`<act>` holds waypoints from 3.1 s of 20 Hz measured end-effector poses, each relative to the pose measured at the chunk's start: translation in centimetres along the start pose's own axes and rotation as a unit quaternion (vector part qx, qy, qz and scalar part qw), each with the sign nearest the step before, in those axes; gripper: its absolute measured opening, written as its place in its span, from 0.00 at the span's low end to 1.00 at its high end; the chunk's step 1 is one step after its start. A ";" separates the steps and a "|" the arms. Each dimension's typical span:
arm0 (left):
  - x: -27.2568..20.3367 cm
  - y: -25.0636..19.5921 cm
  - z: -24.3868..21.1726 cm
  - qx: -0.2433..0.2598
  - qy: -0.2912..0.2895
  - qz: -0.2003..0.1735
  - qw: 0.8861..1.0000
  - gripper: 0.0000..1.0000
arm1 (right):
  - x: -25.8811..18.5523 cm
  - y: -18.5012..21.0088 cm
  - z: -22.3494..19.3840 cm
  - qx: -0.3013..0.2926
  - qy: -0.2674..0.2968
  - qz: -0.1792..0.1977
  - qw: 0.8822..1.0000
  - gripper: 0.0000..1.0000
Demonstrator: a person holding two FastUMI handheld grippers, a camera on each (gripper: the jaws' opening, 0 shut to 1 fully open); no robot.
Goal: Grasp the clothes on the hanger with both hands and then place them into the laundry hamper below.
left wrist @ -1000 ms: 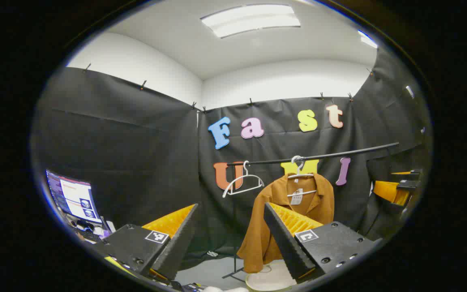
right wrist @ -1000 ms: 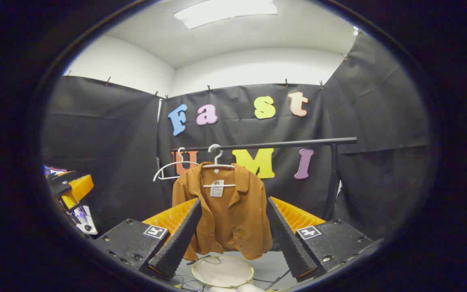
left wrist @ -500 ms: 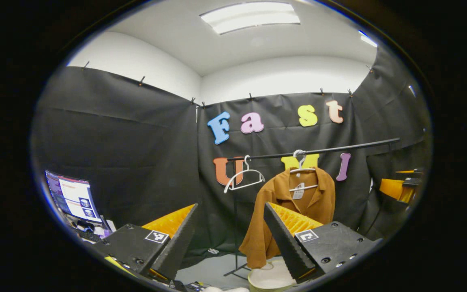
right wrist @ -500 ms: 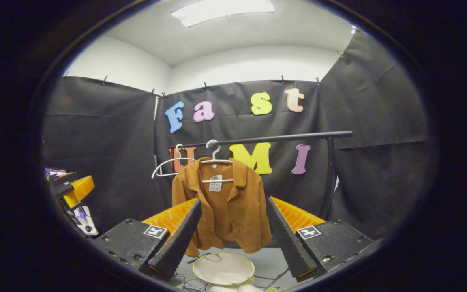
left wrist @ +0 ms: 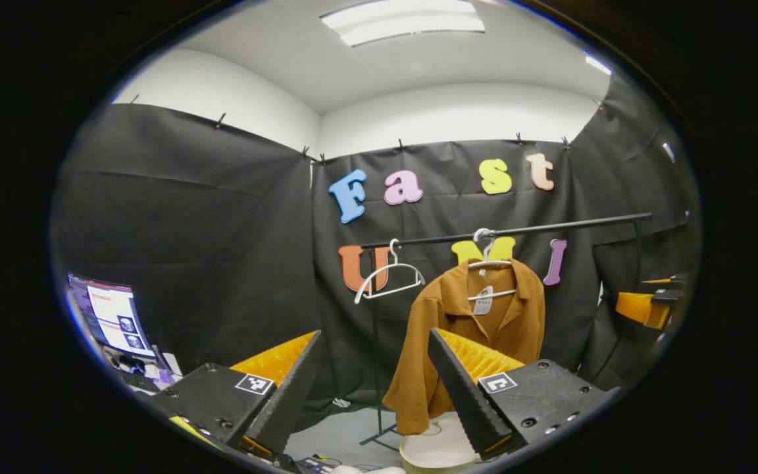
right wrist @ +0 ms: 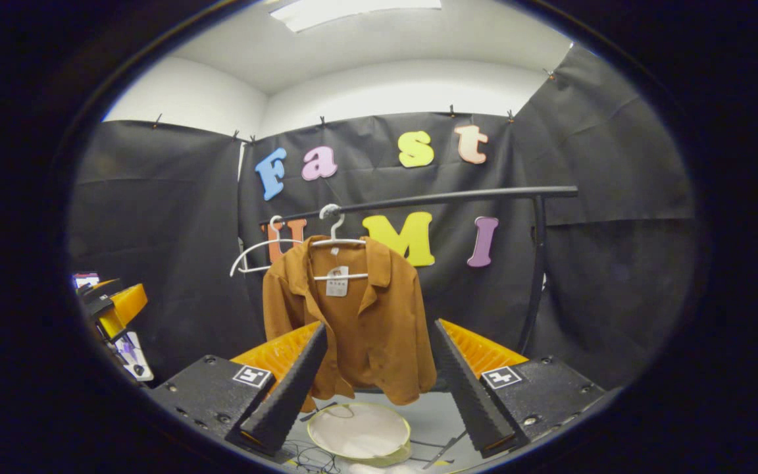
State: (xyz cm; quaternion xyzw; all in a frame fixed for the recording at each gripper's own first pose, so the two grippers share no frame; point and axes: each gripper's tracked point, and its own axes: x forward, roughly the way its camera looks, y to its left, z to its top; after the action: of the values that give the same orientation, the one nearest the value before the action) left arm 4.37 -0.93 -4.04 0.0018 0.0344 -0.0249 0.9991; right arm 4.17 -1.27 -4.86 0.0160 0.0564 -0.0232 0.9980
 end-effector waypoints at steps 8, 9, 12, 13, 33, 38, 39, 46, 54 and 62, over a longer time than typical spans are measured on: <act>7.2 -6.7 -3.9 0.005 0.013 -0.030 0.999 1.00 | 10.5 0.0 -2.2 -0.032 0.009 0.042 0.999 1.00; 8.2 -7.6 -3.9 0.007 0.008 -0.036 0.999 0.98 | 12.2 0.1 -2.3 -0.032 0.012 0.049 0.998 1.00; 11.9 -10.9 -4.3 0.010 -0.003 -0.054 0.998 0.97 | 17.1 0.0 -2.4 -0.039 0.011 0.064 0.997 1.00; 13.1 -11.9 -4.6 0.010 -0.002 -0.060 0.998 0.97 | 18.8 -0.2 -2.4 -0.044 0.012 0.067 0.997 1.00; 30.8 -16.5 -10.3 -0.004 0.037 0.009 0.999 0.98 | 38.2 0.6 -3.2 -0.010 0.049 0.085 0.995 1.00; 31.5 -15.8 -10.8 0.012 0.038 0.024 0.999 0.97 | 39.5 -0.3 -3.6 -0.003 0.044 0.101 0.994 0.75; 31.7 -15.8 -11.0 0.013 0.039 0.022 0.999 0.80 | 39.6 -0.6 -3.8 -0.005 0.049 0.109 0.993 0.70; 32.1 -16.5 -12.4 0.014 0.066 -0.006 0.998 0.35 | 39.2 -0.7 -3.8 0.006 0.056 0.187 0.981 0.11; 31.0 -15.6 -12.6 0.000 0.080 -0.036 0.996 0.07 | 37.6 0.1 -3.6 0.068 0.082 0.323 0.940 0.06; 28.9 -12.5 -9.0 -0.045 0.051 -0.038 0.997 0.02 | 33.3 1.9 -0.1 0.235 0.097 0.455 0.853 0.06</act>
State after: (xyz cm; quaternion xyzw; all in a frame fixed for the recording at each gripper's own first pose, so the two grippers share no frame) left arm 31.93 -14.76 -15.03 -0.0427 0.0868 -0.0610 0.9934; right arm 37.26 -0.86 -8.65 0.2764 0.1319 0.4226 0.8530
